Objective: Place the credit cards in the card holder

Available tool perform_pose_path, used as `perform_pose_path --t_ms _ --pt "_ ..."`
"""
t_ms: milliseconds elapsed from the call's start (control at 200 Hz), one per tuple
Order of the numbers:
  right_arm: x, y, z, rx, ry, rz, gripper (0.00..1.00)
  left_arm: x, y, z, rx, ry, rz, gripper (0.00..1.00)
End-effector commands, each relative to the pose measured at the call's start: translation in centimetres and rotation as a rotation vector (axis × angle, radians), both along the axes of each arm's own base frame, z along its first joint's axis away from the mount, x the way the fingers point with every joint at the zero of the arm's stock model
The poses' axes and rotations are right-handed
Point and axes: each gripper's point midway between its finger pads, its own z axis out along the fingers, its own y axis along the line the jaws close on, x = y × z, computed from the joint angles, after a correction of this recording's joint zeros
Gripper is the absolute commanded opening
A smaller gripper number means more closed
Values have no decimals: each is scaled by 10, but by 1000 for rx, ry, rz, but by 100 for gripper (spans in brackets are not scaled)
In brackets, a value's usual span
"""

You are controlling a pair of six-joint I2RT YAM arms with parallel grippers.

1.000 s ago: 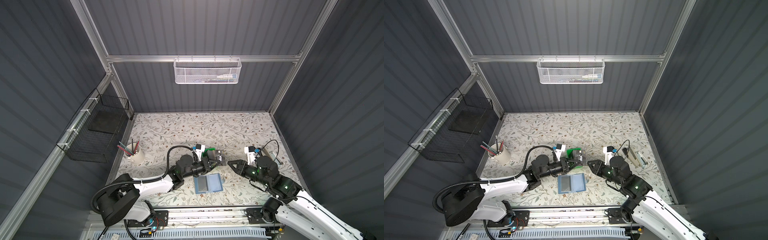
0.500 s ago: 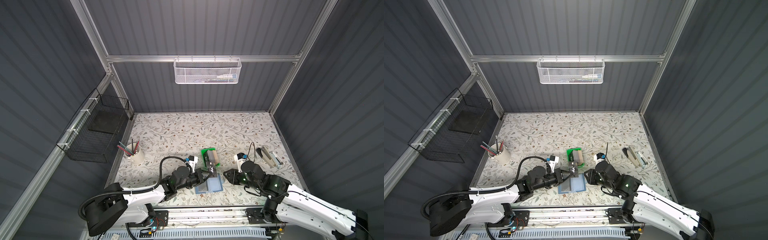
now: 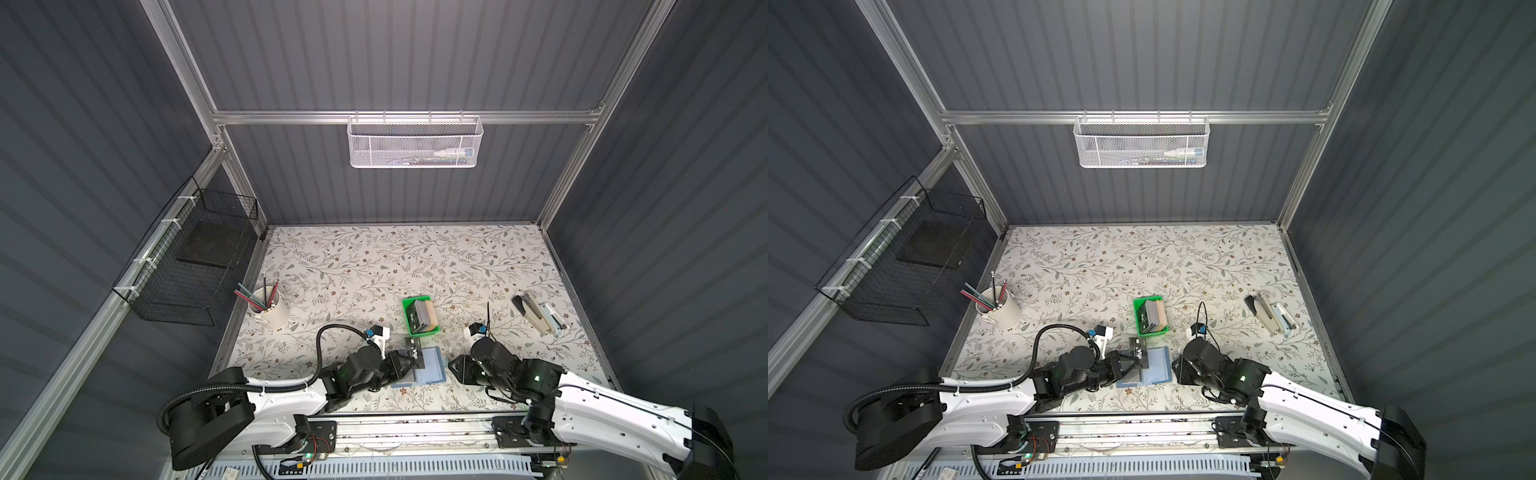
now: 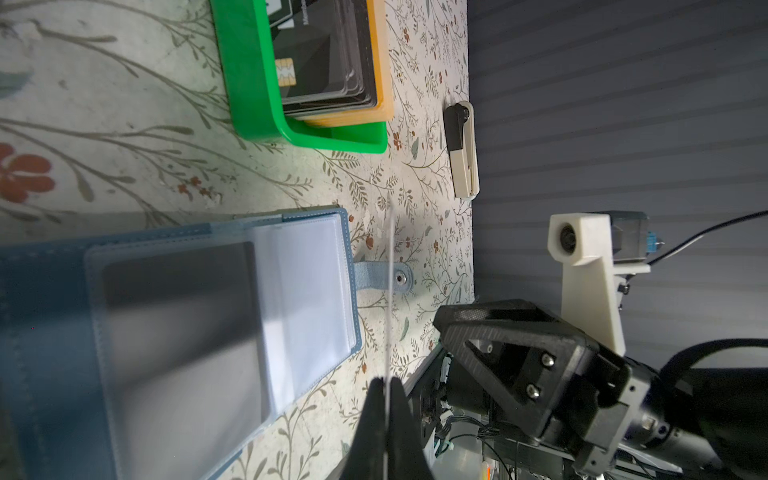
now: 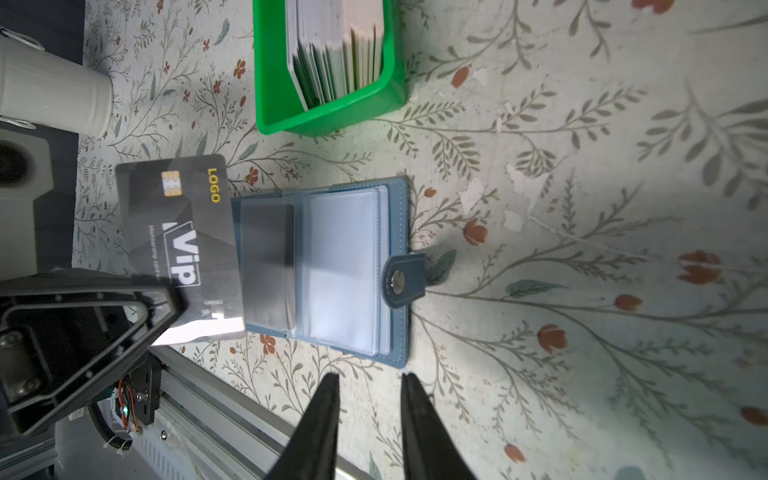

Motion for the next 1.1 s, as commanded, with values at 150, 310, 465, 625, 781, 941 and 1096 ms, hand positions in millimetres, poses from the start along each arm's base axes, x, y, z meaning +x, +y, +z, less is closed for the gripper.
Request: perform_pose_path --t_ms 150,310,465,625,781,941,1096 --pt "1 12 -7 0 38 8 29 1 6 -17 63 11 41 0" --pt "1 18 -17 -19 66 26 27 2 5 -23 123 4 28 0" --pt "3 22 -25 -29 78 24 26 2 1 -22 107 5 23 0" --pt "4 19 -35 -71 95 10 23 1 1 -23 112 4 14 0" --pt "4 21 -41 -75 109 7 21 -1 2 -23 129 2 4 0" --pt "3 20 -51 -105 129 11 20 -1 5 -24 137 0 8 0" --pt "1 17 -57 -127 142 12 19 -2 4 -22 141 -8 -6 0"
